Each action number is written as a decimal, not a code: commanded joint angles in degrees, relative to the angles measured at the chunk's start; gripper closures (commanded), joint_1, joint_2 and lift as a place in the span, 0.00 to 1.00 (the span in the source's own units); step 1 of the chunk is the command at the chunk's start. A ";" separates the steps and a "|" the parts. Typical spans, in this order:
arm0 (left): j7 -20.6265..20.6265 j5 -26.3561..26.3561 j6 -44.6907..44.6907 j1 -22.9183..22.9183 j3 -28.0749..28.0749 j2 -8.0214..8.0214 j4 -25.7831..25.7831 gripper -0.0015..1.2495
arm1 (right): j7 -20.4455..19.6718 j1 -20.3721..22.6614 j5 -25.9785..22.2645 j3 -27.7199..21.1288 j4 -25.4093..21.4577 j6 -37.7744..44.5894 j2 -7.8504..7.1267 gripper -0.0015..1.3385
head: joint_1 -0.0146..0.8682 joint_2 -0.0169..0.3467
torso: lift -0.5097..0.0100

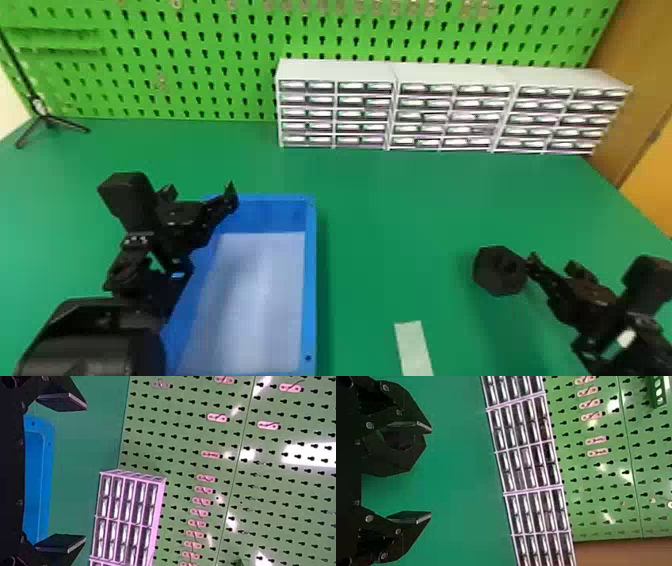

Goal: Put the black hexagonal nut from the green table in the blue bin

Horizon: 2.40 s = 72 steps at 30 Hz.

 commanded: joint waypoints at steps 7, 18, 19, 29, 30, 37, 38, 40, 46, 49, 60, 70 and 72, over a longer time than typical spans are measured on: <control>-0.09 0.00 0.00 -0.08 0.02 0.07 0.00 0.09 | 0.00 -0.21 0.46 0.17 -0.39 0.56 -0.06 0.37 | 0.80 0.07 | 0.79; -0.09 -0.09 0.00 -0.16 0.11 0.07 0.00 0.09 | 0.00 -0.21 1.60 0.35 -1.97 2.23 0.03 0.37 | 0.80 0.07 | 0.79; -0.09 -0.09 0.00 -0.16 0.11 0.07 0.00 0.09 | 0.00 -0.12 1.87 0.44 -2.50 2.76 0.03 0.37 | 0.80 0.07 | 0.79; -0.17 -0.26 0.00 -0.16 0.20 -0.01 0.00 0.09 | 0.00 1.46 3.54 0.70 -9.80 10.14 0.21 0.37 | 0.80 0.07 | 0.79; -0.26 -0.26 0.00 -0.16 0.20 -0.01 0.00 0.09 | 0.00 1.82 3.80 0.88 -10.67 11.46 0.21 0.37 | 0.80 0.07 | 0.79; -0.35 -0.26 0.00 -0.16 0.37 -0.01 0.00 0.09 | 0.00 3.31 5.47 1.93 -16.30 19.02 0.35 0.37 | 0.80 0.07 | 0.79; -0.44 -0.26 0.00 -0.16 0.37 0.07 0.00 0.09 | 0.00 3.49 5.47 2.02 -16.83 19.72 0.35 0.37 | 0.80 0.07 | 0.79; -0.61 -0.35 0.00 -0.16 0.55 -0.01 0.00 0.09 | 0.00 3.75 6.00 2.11 -18.41 21.74 0.35 0.37 | 0.80 0.07 | 0.79; -0.97 -0.35 0.00 -0.08 0.90 -0.01 -0.09 0.09 | -1.05 4.10 8.99 2.64 -23.68 27.37 0.35 0.37 | 0.80 0.07 | 0.79; -1.05 -0.44 0.00 0.01 0.99 0.07 -0.09 0.09 | -2.46 4.45 8.28 2.64 -25.53 29.74 0.35 0.37 | 0.80 0.07 | 0.79; -1.23 -0.44 0.00 0.01 1.16 -0.01 -0.09 0.09 | -2.55 2.34 6.26 2.64 -31.94 46.44 -2.87 0.37 | 0.80 0.07 | 0.79; -1.40 -0.61 0.00 0.01 1.25 -0.01 -0.09 0.09 | -2.55 -0.82 6.96 4.39 -36.07 61.12 -5.07 0.37 | 0.80 0.07 | 0.79; -1.49 -0.61 0.00 0.01 1.25 0.07 -0.09 0.09 | -2.55 -1.08 7.58 4.74 -36.69 62.61 -5.07 0.37 | 0.80 0.07 | 0.79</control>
